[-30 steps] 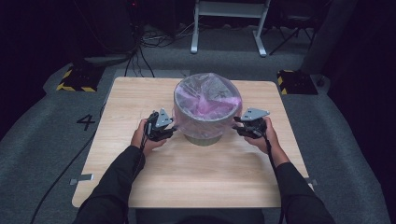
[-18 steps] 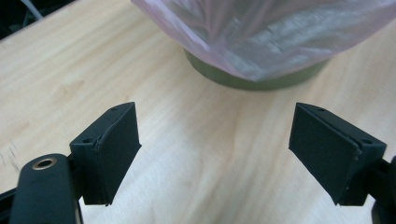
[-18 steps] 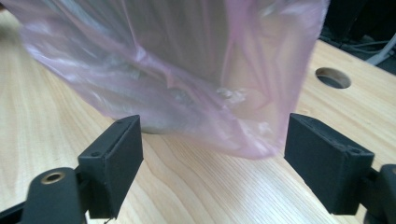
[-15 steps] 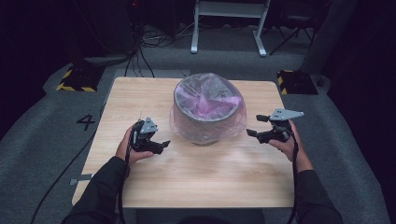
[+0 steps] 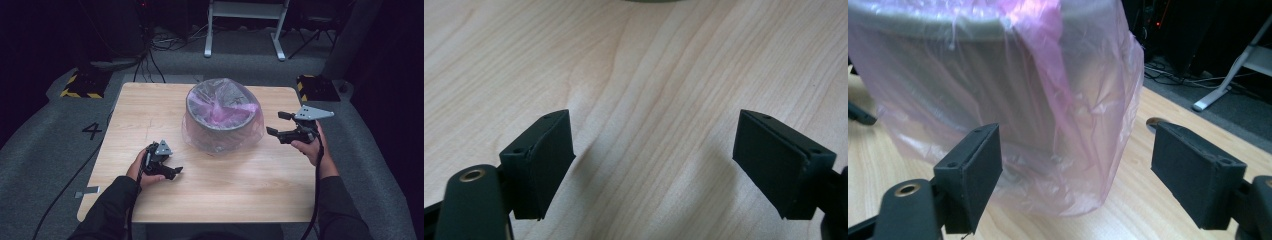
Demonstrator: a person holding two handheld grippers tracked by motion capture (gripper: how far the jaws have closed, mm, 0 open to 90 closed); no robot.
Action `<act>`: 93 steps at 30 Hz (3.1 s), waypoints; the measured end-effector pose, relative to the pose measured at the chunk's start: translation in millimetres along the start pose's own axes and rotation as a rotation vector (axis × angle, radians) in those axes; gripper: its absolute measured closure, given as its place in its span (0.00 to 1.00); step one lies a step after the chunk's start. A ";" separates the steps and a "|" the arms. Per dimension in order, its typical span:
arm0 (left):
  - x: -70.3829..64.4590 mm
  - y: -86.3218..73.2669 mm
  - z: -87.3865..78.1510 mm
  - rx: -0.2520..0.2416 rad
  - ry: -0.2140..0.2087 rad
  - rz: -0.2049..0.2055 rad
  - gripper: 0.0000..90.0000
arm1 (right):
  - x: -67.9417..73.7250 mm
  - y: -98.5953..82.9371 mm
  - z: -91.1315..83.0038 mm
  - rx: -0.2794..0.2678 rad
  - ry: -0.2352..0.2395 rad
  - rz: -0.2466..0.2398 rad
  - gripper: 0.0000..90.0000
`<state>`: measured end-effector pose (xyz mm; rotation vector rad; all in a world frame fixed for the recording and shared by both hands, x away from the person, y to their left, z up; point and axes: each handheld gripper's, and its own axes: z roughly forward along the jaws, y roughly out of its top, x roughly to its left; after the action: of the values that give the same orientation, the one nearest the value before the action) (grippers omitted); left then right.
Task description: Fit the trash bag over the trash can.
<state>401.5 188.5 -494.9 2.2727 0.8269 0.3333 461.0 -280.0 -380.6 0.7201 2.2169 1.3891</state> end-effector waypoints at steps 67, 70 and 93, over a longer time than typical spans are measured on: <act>3.1 -4.7 7.7 -0.030 -0.001 -0.014 0.12 | 49.5 118.4 106.1 0.209 0.145 -0.159 0.34; 3.0 -4.7 7.6 -0.029 -0.001 -0.015 0.12 | 51.2 118.0 114.2 0.270 0.126 -0.171 0.33; 3.0 -4.7 7.7 -0.029 0.000 -0.015 0.12 | 42.2 119.4 142.5 0.522 0.125 -0.168 0.28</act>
<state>405.0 189.1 -503.6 2.2380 0.8336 0.3359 537.6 -111.9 -333.8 0.6012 2.7043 0.7939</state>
